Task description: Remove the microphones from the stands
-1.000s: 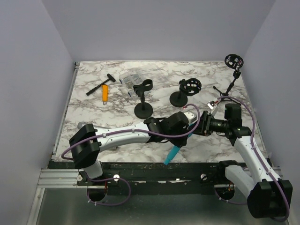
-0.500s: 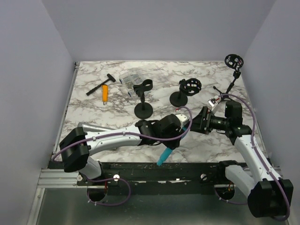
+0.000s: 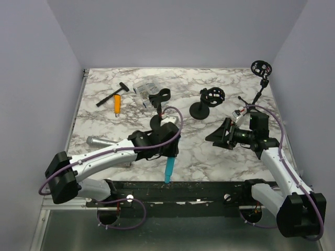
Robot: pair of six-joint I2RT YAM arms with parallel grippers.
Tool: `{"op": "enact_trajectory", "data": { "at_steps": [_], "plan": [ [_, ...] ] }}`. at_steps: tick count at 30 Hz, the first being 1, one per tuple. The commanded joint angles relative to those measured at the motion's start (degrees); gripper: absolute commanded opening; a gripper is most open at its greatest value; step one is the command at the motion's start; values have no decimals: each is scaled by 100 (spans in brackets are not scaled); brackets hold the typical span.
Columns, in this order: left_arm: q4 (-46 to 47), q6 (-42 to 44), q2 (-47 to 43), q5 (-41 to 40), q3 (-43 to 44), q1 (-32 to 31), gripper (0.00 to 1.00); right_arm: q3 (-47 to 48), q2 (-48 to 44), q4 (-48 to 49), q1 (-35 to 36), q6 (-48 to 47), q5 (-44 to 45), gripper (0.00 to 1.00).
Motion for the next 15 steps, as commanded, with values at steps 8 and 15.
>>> {"op": "enact_trajectory", "data": {
  "at_steps": [8, 15],
  "plan": [
    [-510, -2332, -1917, -194, -1350, 2474, 0, -20, 21, -98, 25, -119, 328, 100],
    [-544, -3184, -1911, -141, -1268, 4269, 0, -89, -23, -31, 25, -15, 371, 100]
  ]
}}
